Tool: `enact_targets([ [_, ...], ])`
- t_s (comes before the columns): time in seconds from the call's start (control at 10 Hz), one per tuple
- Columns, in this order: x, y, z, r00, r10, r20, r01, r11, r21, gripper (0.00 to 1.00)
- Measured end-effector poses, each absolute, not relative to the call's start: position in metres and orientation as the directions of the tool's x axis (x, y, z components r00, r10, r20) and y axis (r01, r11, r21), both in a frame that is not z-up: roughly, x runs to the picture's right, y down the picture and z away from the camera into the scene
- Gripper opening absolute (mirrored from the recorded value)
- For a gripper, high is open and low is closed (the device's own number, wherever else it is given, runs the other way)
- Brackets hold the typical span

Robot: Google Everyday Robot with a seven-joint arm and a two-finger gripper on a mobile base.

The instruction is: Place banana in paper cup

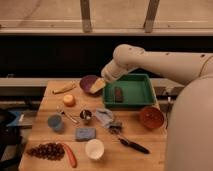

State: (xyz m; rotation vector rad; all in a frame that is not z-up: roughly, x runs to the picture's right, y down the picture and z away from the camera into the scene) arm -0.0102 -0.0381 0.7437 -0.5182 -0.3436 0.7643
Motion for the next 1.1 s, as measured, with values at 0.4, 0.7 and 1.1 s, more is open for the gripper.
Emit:
enact_targets([
  [0.4, -0.010, -0.035, 0.736, 0.692, 0.713, 0.113, -0.558, 0.628, -0.543, 0.80],
  [0.7, -0.046, -0.035, 0.749, 0.730, 0.669, 0.138, -0.497, 0.659, -0.564, 0.80],
  [1.1, -0.101, -0.038, 0.780, 0.743, 0.646, 0.176, -0.421, 0.655, -0.628, 0.80],
])
